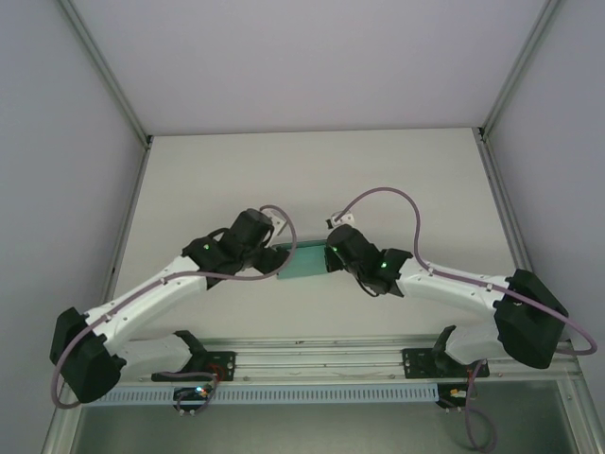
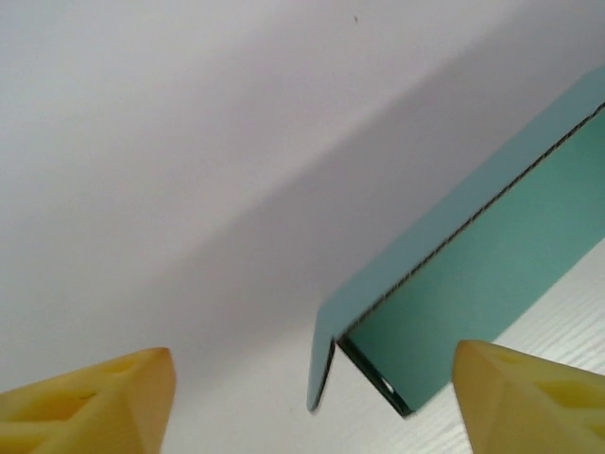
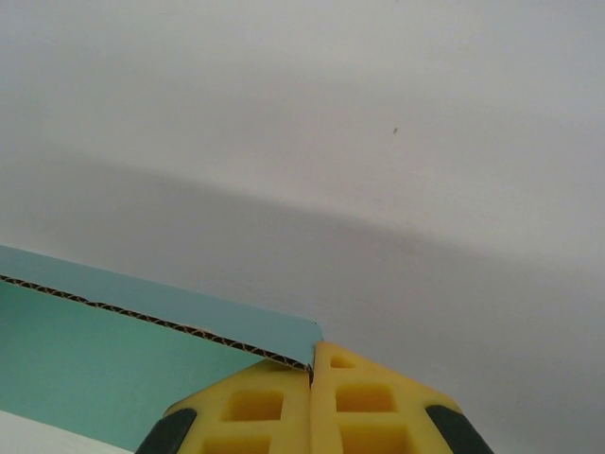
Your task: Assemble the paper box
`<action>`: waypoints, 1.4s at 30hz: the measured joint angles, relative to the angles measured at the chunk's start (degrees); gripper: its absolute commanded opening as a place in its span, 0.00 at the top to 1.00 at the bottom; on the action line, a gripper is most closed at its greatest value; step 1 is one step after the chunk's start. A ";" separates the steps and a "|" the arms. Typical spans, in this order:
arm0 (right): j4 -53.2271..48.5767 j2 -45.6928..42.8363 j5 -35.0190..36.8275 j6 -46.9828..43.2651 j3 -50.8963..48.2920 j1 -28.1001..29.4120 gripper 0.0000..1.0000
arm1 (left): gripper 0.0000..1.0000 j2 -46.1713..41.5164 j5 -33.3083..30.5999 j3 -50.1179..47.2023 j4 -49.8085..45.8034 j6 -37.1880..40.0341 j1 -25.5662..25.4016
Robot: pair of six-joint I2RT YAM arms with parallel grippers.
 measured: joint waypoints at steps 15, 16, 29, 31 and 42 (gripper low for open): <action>-3.52 2.49 3.13 0.48 3.23 2.29 1.00 | 0.58 -0.50 1.40 -4.26 1.79 -3.85 1.68; -3.52 2.49 3.17 0.46 3.23 2.34 1.00 | 0.60 -0.28 1.57 -4.26 1.99 -3.80 1.95; -3.91 3.50 3.54 0.02 4.26 3.06 1.00 | 1.00 1.31 3.69 -4.24 5.01 -2.47 3.02; -4.02 3.50 3.65 0.04 4.31 3.17 1.00 | 1.00 1.38 3.67 -4.11 4.96 -2.45 3.23; -9.97 7.04 11.08 5.77 8.55 6.91 1.00 | 1.00 3.37 7.08 -0.44 -0.50 -15.98 4.28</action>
